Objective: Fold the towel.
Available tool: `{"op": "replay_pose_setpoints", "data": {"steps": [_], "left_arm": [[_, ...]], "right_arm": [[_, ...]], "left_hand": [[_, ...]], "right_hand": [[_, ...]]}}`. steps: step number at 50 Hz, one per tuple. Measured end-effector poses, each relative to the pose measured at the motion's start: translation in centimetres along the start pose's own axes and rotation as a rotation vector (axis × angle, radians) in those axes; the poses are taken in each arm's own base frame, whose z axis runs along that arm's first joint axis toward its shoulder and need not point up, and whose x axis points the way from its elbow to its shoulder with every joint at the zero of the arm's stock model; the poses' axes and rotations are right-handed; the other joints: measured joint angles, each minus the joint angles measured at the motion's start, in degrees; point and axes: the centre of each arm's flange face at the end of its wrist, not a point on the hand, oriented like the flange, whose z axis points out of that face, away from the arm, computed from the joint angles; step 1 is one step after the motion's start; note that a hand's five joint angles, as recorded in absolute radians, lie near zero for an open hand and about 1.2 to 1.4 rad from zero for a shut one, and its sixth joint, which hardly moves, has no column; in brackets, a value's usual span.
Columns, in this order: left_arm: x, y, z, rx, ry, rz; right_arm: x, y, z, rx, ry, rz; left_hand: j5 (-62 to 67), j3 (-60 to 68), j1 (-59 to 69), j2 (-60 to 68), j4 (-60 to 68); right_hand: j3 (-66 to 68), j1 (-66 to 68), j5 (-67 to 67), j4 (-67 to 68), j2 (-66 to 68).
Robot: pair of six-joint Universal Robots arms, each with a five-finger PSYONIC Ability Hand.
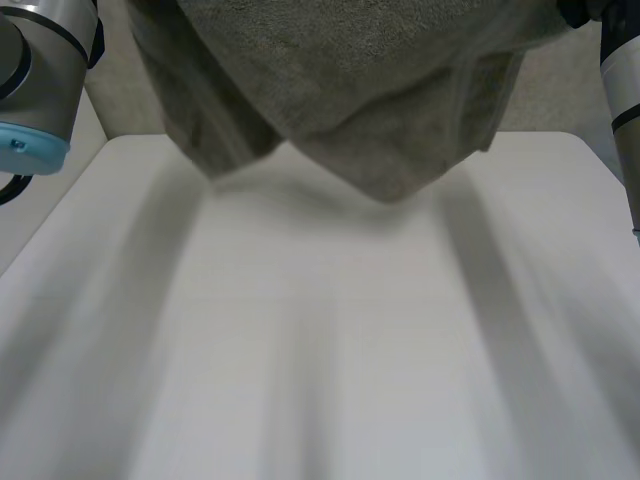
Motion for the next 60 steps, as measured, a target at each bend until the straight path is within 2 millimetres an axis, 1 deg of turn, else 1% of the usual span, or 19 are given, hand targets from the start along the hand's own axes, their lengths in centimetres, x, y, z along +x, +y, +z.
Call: {"op": "replay_pose_setpoints", "data": {"steps": [2, 5, 7, 8, 11, 14, 17, 18, 20, 22, 24, 27, 32, 39, 42, 44, 46, 53, 60], "left_arm": [[0.2, 0.5, -0.3, -0.025, 0.022, -0.007], [1.0, 2.5, -1.4, -0.110, 0.072, -0.014], [1.7, 5.1, -3.0, -0.211, 0.118, -0.016], [1.9, 5.7, -3.4, -0.236, 0.129, -0.015], [2.8, 9.6, -6.5, -0.383, 0.185, 0.005], [3.3, 12.2, -9.2, -0.489, 0.225, 0.046], [3.7, 15.0, -12.9, -0.607, 0.276, 0.120], [3.8, 15.4, -13.6, -0.625, 0.285, 0.135], [3.9, 16.8, -16.3, -0.695, 0.323, 0.193], [3.9, 17.5, -18.1, -0.734, 0.349, 0.234], [4.0, 18.0, -19.5, -0.761, 0.370, 0.269], [3.9, 18.2, -20.9, -0.771, 0.387, 0.308], [3.8, 18.3, -21.5, -0.742, 0.384, 0.345], [3.5, 18.7, -20.8, -0.680, 0.344, 0.367], [3.3, 18.9, -20.5, -0.665, 0.328, 0.373], [3.2, 19.1, -20.4, -0.658, 0.316, 0.378], [3.1, 19.3, -20.4, -0.658, 0.309, 0.381], [3.1, 19.6, -21.1, -0.683, 0.319, 0.389], [3.2, 19.5, -22.2, -0.719, 0.364, 0.434]], "right_arm": [[-0.4, 0.7, -0.2, -0.043, -0.018, 0.009], [-1.4, 1.9, -0.8, -0.123, -0.072, 0.025], [-2.5, 2.8, -1.7, -0.190, -0.133, 0.041], [-2.8, 3.1, -2.0, -0.207, -0.149, 0.045], [-4.6, 4.5, -3.8, -0.303, -0.249, 0.067], [-6.0, 5.6, -5.6, -0.383, -0.340, 0.075], [-7.5, 6.9, -8.3, -0.487, -0.462, 0.065], [-7.7, 7.0, -8.7, -0.501, -0.478, 0.061], [-8.2, 7.6, -10.7, -0.565, -0.551, 0.029], [-8.3, 7.8, -11.9, -0.600, -0.591, 0.001], [-8.3, 7.8, -12.8, -0.623, -0.615, -0.024], [-8.0, 7.4, -13.9, -0.643, -0.632, -0.050], [-7.6, 7.0, -15.4, -0.670, -0.638, -0.058], [-6.9, 7.7, -17.4, -0.733, -0.624, -0.042], [-6.6, 8.3, -17.7, -0.750, -0.609, -0.040], [-6.3, 9.0, -17.9, -0.759, -0.585, -0.043], [-5.9, 9.6, -17.9, -0.764, -0.560, -0.050], [-4.9, 10.9, -17.8, -0.769, -0.504, -0.066], [-4.7, 11.4, -17.9, -0.783, -0.493, -0.061]], "left_hand": [[0.0, 0.0, 0.0, 0.0, 0.0], [0.0, 0.0, 0.0, 0.0, 0.0], [0.0, 0.0, 0.0, 0.1, 0.0], [0.0, 0.0, 0.0, 0.2, 0.0], [0.0, 0.1, 0.0, 0.2, 0.0], [0.0, 0.1, 0.0, 0.2, 0.0], [0.0, 0.1, 0.0, 0.2, 0.0], [0.0, 0.1, 0.0, 0.2, 0.0], [0.0, 0.1, 0.0, 0.2, 0.0], [0.0, 0.1, 0.0, 0.2, 0.0], [0.0, 0.1, 0.0, 0.2, 0.0], [0.0, 0.1, 0.0, 0.2, 0.0], [0.0, 0.2, 0.0, 0.2, 0.0], [0.0, 0.1, 0.0, 0.2, 0.0], [-7.1, -9.7, -5.9, -8.5, -8.5], [-24.1, -26.1, -22.7, -25.5, -26.1], [-30.0, -32.2, -28.2, -31.0, -31.6], [-35.7, -37.6, -32.9, -36.3, -36.4], [-37.9, -39.6, -34.9, -38.2, -37.8]], "right_hand": [[0.0, 0.0, 0.0, 0.0, 0.0], [0.0, 0.0, 0.0, 0.0, 0.0], [0.0, 0.0, 0.0, 0.0, 0.0], [0.0, 0.0, 0.0, 0.0, 0.0], [0.0, 0.0, 0.0, 0.0, 0.0], [0.0, 0.0, 0.0, 0.0, 0.0], [0.0, 0.0, 0.0, 0.0, 0.0], [0.0, 0.0, 0.0, 0.0, 0.0], [0.0, 0.0, 0.0, 0.0, 0.0], [0.0, 0.0, 0.0, 0.0, 0.0], [0.0, 0.0, 0.0, 0.0, 0.0], [0.0, 0.0, 0.0, 0.0, 0.0], [0.0, 0.0, 0.0, 0.0, 0.0], [0.0, 0.0, 0.0, 0.0, 0.0], [0.0, 0.0, 0.0, 0.0, 0.0], [0.0, 0.0, 0.0, 0.0, 0.0], [0.0, 0.0, 0.0, 0.0, 0.0], [0.0, 0.0, 0.0, 0.0, 0.0], [0.0, 0.0, 0.0, 0.0, 0.0]]}}
